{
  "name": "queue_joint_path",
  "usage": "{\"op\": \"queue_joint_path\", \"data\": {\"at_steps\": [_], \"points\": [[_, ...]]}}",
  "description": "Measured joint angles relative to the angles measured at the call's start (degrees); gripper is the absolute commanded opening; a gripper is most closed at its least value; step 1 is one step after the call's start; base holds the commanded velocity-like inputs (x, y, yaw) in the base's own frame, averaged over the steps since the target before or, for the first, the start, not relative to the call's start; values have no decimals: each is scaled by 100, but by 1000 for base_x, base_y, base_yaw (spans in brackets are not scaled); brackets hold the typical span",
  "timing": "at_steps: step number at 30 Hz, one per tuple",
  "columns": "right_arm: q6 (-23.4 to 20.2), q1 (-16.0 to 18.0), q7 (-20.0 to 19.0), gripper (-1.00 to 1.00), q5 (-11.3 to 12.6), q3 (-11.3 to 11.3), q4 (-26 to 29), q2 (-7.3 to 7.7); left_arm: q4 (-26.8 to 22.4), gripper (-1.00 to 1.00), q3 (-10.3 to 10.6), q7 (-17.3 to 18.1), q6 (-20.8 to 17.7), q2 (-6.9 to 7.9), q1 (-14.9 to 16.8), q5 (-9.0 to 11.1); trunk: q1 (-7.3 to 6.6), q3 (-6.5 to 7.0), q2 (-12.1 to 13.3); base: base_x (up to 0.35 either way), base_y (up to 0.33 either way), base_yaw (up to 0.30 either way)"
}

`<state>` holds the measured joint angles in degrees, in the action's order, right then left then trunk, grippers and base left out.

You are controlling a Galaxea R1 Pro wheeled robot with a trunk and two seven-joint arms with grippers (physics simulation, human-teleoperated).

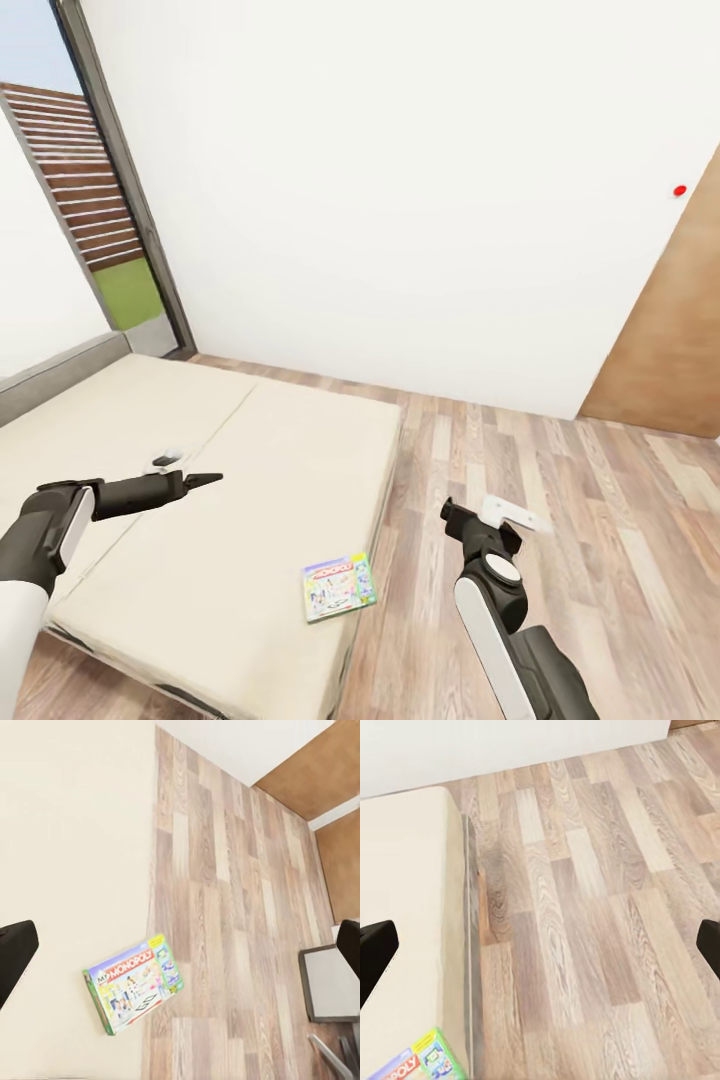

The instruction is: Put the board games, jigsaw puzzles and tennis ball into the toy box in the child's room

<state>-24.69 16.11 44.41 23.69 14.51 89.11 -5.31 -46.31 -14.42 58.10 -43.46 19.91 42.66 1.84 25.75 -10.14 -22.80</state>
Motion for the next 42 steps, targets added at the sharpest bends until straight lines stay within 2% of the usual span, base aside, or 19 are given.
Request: {"op": "queue_joint_path", "data": {"at_steps": [18,25,33,42], "points": [[-9,0,0,100,-2,3,0,3,-1,100,-2,7,2,4,0,0,0,133,0,58,-8,193],[-9,0,-7,100,-2,7,1,2,-1,100,5,7,-7,-16,-1,5,0,181,0,1,-177,213],[-8,0,4,100,-1,5,2,-3,-2,100,4,9,-3,-8,0,7,0,193,1,0,-102,66],[-17,0,0,100,-2,3,1,-3,-5,100,0,10,-5,-6,0,8,0,193,0,0,-77,246]]}}
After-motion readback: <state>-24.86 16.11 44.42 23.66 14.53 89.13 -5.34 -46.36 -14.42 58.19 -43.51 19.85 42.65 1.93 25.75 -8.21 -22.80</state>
